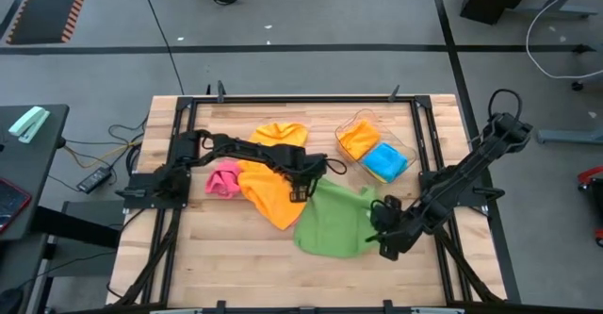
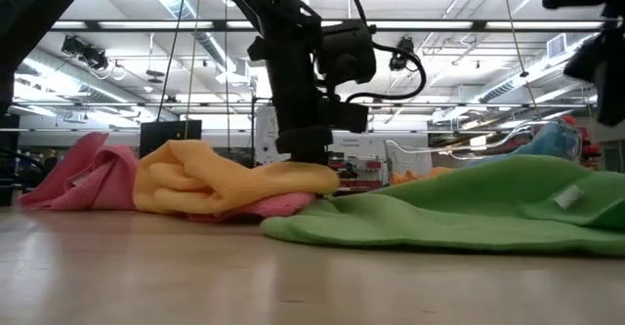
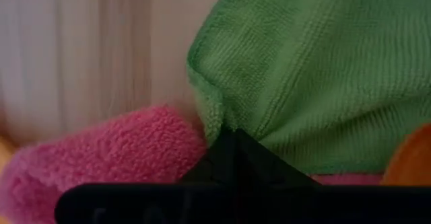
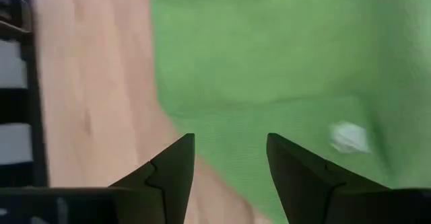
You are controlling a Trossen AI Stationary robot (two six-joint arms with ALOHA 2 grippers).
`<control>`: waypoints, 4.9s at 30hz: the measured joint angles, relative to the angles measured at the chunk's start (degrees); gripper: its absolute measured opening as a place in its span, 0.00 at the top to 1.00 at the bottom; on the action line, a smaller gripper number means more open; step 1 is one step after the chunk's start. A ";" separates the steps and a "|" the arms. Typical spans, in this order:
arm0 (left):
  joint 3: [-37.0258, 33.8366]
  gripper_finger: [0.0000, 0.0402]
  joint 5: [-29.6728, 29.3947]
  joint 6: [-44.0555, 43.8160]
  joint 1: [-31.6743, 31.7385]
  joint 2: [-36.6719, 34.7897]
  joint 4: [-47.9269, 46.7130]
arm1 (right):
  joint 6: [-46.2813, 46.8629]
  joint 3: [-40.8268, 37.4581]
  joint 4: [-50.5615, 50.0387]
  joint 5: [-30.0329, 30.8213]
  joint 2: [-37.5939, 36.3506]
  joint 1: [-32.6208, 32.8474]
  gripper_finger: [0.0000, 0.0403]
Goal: Fold microfiber towels
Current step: Fold the green towel
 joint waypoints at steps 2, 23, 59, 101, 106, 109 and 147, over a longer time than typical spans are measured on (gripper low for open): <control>-0.32 0.97 0.41 0.60 0.33 -1.53 -1.04 | -0.70 -3.15 6.34 0.29 0.04 -0.61 0.52; -0.04 0.87 6.39 -2.58 -3.81 -6.96 -11.35 | -3.14 -6.44 26.65 -3.46 16.87 3.07 0.52; 0.27 0.65 13.36 0.51 -27.98 -5.31 14.78 | -9.52 -0.36 0.42 -5.07 0.75 1.48 0.52; 0.20 0.59 15.16 -21.00 -27.37 0.81 0.69 | 0.00 -9.60 3.85 -3.58 2.64 0.11 0.52; 0.11 0.60 15.45 -21.57 -26.80 0.81 2.15 | 2.38 -12.16 2.87 -7.72 3.72 -0.46 0.52; 0.05 0.61 15.71 -23.85 -26.42 0.82 5.79 | 4.92 -12.02 -1.71 -11.10 3.48 -0.51 0.52; 4.99 0.62 21.17 -16.00 -29.05 -0.37 9.33 | -24.06 -8.28 22.08 -3.88 9.53 -3.43 0.54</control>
